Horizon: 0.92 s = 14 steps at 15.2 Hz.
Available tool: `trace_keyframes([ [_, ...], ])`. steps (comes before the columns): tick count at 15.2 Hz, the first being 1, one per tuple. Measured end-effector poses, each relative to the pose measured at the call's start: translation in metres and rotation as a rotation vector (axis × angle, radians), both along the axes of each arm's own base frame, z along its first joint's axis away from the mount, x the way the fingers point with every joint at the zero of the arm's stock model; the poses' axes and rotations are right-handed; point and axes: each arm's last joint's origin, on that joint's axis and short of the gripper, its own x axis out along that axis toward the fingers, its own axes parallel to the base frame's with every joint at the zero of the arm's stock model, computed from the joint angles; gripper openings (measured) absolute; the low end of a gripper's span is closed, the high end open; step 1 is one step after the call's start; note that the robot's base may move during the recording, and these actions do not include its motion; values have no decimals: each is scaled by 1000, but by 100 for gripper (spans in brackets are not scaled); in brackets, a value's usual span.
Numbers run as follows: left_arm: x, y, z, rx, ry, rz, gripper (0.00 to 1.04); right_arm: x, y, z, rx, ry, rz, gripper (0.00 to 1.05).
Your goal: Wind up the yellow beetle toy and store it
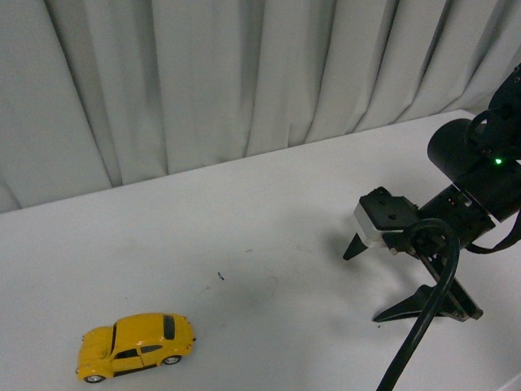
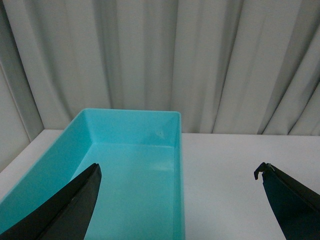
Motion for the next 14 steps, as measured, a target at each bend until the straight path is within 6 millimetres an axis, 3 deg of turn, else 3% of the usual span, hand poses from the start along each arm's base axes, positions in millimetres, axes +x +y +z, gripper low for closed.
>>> trace_keyframes([
  [2,0,0,0,0,0,0,98,7,1,13,-25,-77,1,98],
  [4,0,0,0,0,0,0,98,16,6,44,-21,-199,-7,98],
  [6,0,0,0,0,0,0,98,28,20,99,-4,-413,-1,98],
  [8,0,0,0,0,0,0,98,27,39,165,56,-631,0,98],
  [9,0,0,0,0,0,0,98,20,50,201,96,-740,8,98],
  [10,0,0,0,0,0,0,98,9,67,235,49,-908,-105,92],
  [11,0,0,0,0,0,0,98,-16,90,255,72,-983,-342,81],
  [12,0,0,0,0,0,0,98,-49,113,262,222,-965,-594,69],
  [14,0,0,0,0,0,0,98,-66,114,262,324,-952,-756,59],
])
